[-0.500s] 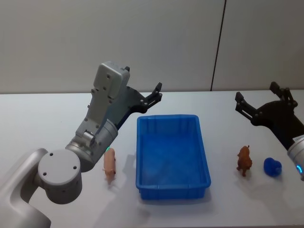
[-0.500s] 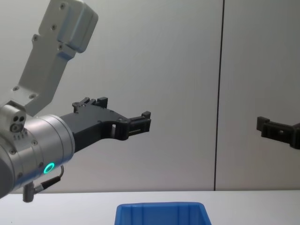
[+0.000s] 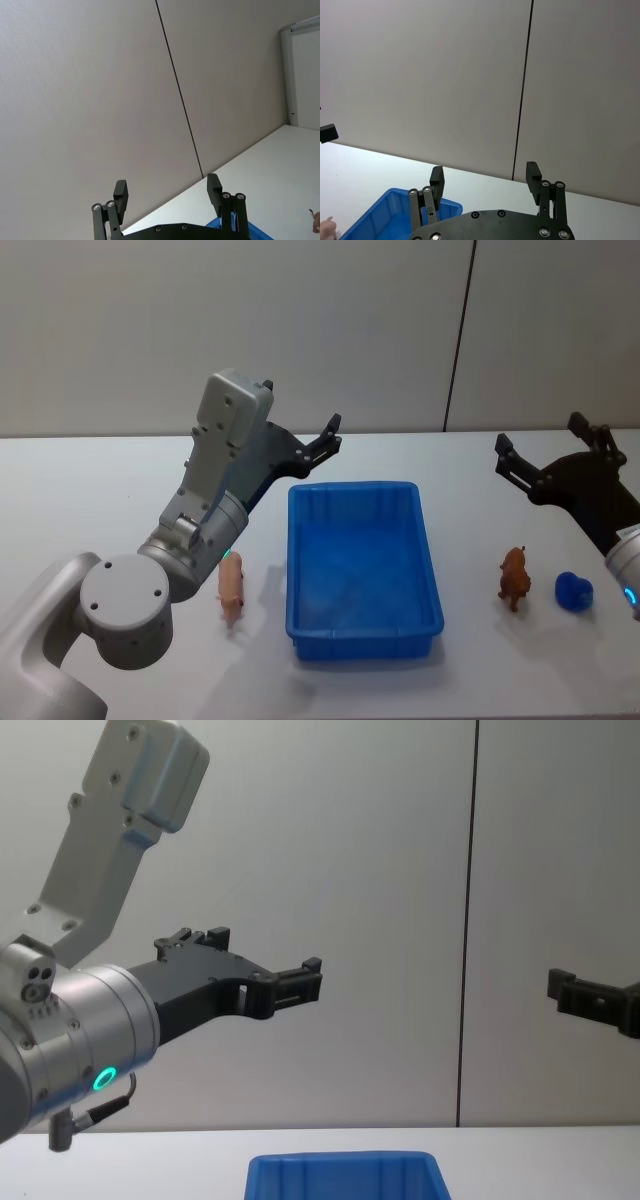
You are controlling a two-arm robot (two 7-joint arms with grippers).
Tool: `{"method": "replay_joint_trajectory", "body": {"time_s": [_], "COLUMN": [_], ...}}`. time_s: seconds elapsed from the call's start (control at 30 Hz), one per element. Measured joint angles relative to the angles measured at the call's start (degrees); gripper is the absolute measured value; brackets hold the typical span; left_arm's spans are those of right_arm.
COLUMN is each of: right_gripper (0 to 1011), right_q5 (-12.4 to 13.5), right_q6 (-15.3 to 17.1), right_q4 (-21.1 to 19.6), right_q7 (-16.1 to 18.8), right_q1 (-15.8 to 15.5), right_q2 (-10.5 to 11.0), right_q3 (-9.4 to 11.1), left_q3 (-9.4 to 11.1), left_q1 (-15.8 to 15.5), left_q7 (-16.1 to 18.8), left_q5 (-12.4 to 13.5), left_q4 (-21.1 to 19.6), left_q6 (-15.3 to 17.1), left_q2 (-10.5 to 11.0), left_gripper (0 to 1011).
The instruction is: Pick up the two dolls from the table and place them into the box.
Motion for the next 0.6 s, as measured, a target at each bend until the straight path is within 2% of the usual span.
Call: {"method": "replay_joint_trajectory", "body": {"time_s": [0.6], "right_gripper": [1001], "right_q5": [0.00], "right_q6": [0.00], "right_q4": [0.00], "right_q7": [0.00], "right_q1": [0.00], "right_q2": [0.00], "right_q3": [0.00], "left_q3": [0.00], "left_q1": [0.00], "left_q7": [0.00], "left_q5": [0.00], "left_q4": [0.00], "left_q6": [0.00], "left_q2": [0.00], "left_gripper": [1001]}}
